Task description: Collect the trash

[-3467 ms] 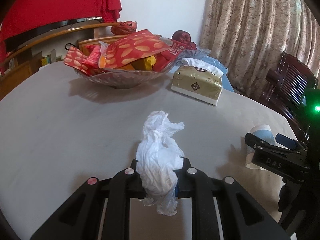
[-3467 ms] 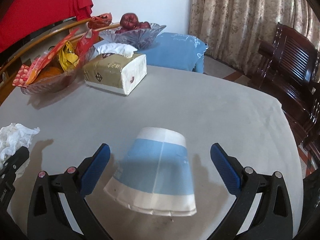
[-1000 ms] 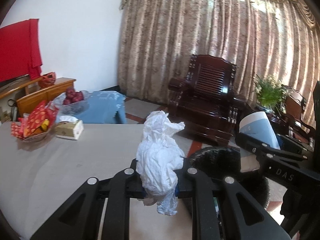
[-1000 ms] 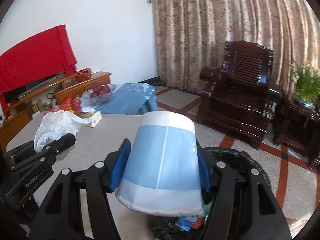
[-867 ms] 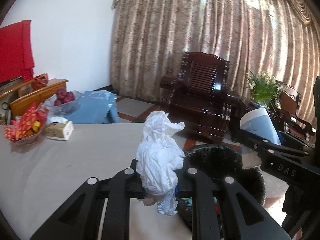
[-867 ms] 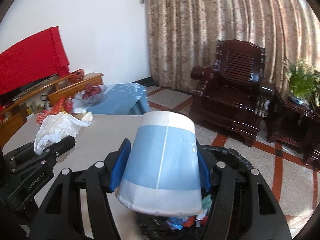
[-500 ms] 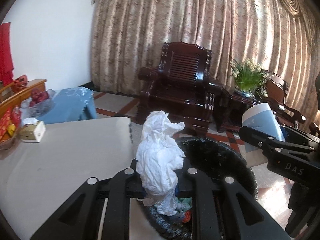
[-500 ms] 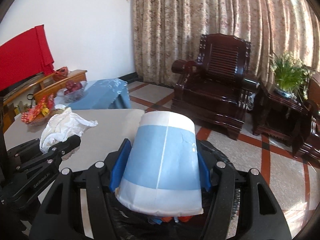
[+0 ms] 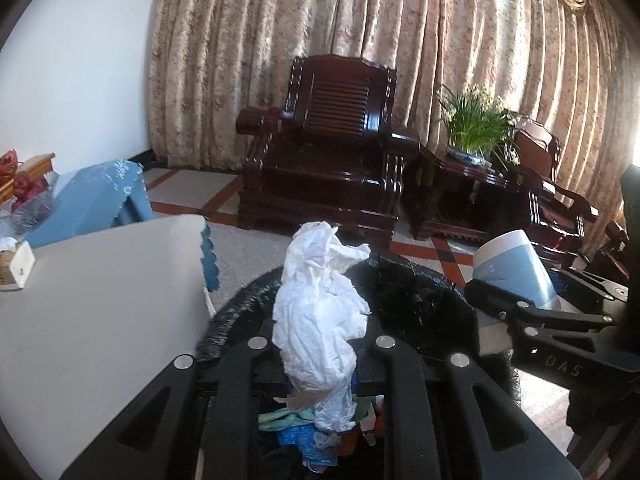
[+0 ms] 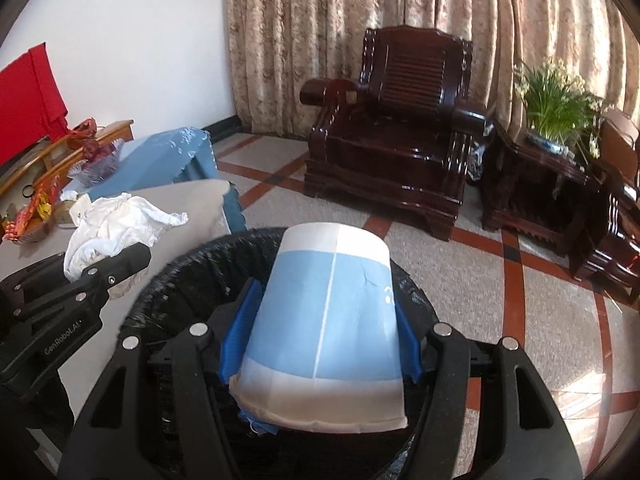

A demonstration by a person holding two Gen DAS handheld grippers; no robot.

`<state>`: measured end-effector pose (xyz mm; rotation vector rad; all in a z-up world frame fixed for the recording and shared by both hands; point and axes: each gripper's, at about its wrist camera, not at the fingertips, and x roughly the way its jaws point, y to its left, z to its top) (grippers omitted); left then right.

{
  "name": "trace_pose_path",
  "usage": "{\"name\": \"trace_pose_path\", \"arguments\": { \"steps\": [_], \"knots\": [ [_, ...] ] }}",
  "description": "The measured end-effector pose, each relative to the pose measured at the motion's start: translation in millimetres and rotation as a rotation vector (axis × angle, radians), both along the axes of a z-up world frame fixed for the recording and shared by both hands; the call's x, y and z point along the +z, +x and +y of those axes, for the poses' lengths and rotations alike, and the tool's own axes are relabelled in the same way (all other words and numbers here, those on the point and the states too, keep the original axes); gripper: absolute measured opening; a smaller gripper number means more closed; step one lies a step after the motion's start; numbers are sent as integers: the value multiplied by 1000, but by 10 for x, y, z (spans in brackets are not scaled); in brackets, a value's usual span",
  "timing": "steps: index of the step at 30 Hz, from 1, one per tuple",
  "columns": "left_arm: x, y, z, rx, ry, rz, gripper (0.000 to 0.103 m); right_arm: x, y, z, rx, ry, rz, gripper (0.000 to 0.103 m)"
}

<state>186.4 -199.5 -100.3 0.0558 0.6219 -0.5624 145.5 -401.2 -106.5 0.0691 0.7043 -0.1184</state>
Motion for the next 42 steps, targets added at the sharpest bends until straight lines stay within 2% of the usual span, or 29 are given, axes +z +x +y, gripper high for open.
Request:
{"name": "trace_pose_path", "arguments": {
  "steps": [5,6,7,8,10,14,22,27,34,42],
  "knots": [
    [-110,65,-122,-21,11,27,22,-166,97,-57,5,6,18,63],
    [-121,82,-137,-28,11,35,26,-194,111,-46,4,0,22,65],
    [-130,93,-149,-32,10,41,37,-215,126,-56,1,-9,23,69],
    [-134,105,-176,-36,8,47,43,-243,148,-59,-4,-23,30,76],
    [-117,108,-180,-43,1,46,57,-298,146,-60,-12,-40,41,84],
    [-59,92,-169,-47,-17,34,69,-364,111,-95,-28,-35,52,93],
    [148,33,-81,-13,-30,2,88,-312,-77,-120,-52,3,42,96],
    [311,-67,151,26,-32,-18,93,-133,-188,-54,-37,12,33,96],
    [491,-303,558,88,13,-41,96,236,-376,102,-8,98,-4,97],
    [710,-651,931,142,25,-69,96,661,-627,498,68,75,-57,97]
  ]
}}
